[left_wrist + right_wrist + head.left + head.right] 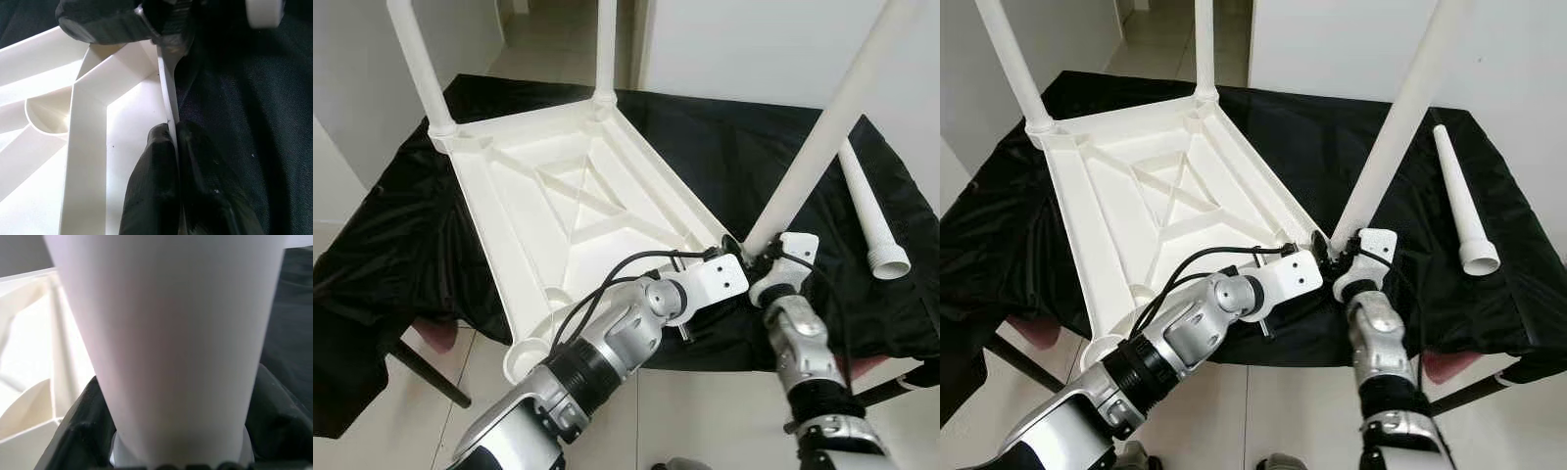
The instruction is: Building children table
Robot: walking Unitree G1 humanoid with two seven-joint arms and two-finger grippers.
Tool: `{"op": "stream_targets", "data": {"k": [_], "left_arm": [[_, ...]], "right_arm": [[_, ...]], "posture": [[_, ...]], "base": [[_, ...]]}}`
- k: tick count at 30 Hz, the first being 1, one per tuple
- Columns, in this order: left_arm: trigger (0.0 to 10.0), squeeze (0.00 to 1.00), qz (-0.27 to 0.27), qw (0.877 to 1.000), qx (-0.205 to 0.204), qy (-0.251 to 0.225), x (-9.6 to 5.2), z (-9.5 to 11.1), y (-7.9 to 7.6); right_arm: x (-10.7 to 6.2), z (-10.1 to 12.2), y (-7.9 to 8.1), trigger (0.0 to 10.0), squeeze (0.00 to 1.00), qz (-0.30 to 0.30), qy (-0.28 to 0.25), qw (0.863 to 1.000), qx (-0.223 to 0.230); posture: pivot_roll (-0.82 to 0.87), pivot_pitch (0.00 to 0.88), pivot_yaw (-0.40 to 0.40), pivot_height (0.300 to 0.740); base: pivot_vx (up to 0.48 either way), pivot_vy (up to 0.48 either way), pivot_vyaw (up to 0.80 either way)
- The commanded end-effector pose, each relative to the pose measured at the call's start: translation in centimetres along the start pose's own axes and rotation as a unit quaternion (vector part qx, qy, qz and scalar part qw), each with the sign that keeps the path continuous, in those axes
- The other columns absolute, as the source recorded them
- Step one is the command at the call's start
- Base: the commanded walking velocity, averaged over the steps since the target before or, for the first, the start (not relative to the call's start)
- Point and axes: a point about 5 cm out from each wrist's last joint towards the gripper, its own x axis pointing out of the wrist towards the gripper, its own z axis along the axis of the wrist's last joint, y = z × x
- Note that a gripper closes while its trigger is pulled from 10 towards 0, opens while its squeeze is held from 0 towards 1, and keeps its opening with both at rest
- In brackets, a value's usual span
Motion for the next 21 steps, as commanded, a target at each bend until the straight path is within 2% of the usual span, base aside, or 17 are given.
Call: {"op": "stream_targets", "data": {"k": [1, 5, 7, 10, 14, 17, 18, 19, 20, 21], "left_arm": [[10.0, 0.0, -0.038, 0.999, 0.016, -0.022, 0.3, 1.2, -1.7], [10.0, 0.0, -0.038, 0.999, 0.015, -0.022, 0.3, 1.3, -1.7], [10.0, 0.0, -0.038, 0.999, 0.014, -0.022, 0.4, 1.3, -1.8], [10.0, 0.0, -0.038, 0.999, 0.014, -0.022, 0.4, 1.3, -1.8], [10.0, 0.0, -0.038, 0.999, 0.014, -0.022, 0.4, 1.3, -1.7], [10.0, 0.0, -0.036, 0.999, 0.013, -0.022, 0.2, 1.3, -1.6], [10.0, 0.0, -0.035, 0.999, 0.013, -0.022, 0.2, 1.3, -1.6], [10.0, 0.0, -0.035, 0.999, 0.013, -0.022, 0.2, 1.3, -1.6], [10.0, 0.0, -0.035, 0.999, 0.013, -0.022, 0.2, 1.3, -1.6], [10.0, 0.0, -0.035, 0.999, 0.013, -0.022, 0.2, 1.3, -1.6]], "right_arm": [[-0.9, -2.8, 0.2, 0.0, 0.0, -0.043, 0.079, 0.996, 0.003], [-1.0, -2.6, 1.2, 0.0, 0.0, -0.104, 0.071, 0.992, -0.005], [-1.0, -2.5, 1.4, 0.0, 0.0, -0.114, 0.07, 0.991, -0.004], [-1.0, -2.4, 2.5, 0.0, 0.0, -0.121, 0.072, 0.99, 0.003], [-0.9, -2.2, 2.8, 0.0, 0.0, -0.117, 0.068, 0.991, 0.005], [-0.7, -2.0, 2.2, 0.2, 0.0, -0.124, 0.073, 0.99, 0.002], [-0.7, -2.0, 2.0, 9.3, 0.0, -0.127, 0.074, 0.989, 0.002], [-0.7, -2.0, 1.9, 10.0, 0.0, -0.129, 0.072, 0.989, -0.001], [-0.8, -2.0, 1.9, 10.0, 1.0, -0.131, 0.071, 0.989, -0.003], [-0.9, -1.9, 2.0, 10.0, 1.0, -0.121, 0.065, 0.991, 0.003]], "posture": [[0.02, 0.018, -0.018, 0.74], [0.02, 0.018, -0.022, 0.74], [0.02, 0.02, -0.023, 0.74], [0.02, 0.019, -0.024, 0.74], [0.02, 0.02, -0.026, 0.74], [0.03, 0.019, -0.027, 0.74], [0.03, 0.019, -0.027, 0.74], [0.03, 0.019, -0.028, 0.74], [0.03, 0.019, -0.028, 0.74], [0.03, 0.019, -0.029, 0.74]], "base": [[0.0, 0.0, 0.0], [0.0, 0.0, 0.0], [0.0, 0.0, 0.0], [0.0, 0.0, 0.0], [0.0, 0.0, 0.0], [0.0, 0.0, 0.0], [0.0, 0.0, 0.0], [0.0, 0.0, 0.0], [0.0, 0.0, 0.0], [0.0, 0.0, 0.0]]}}
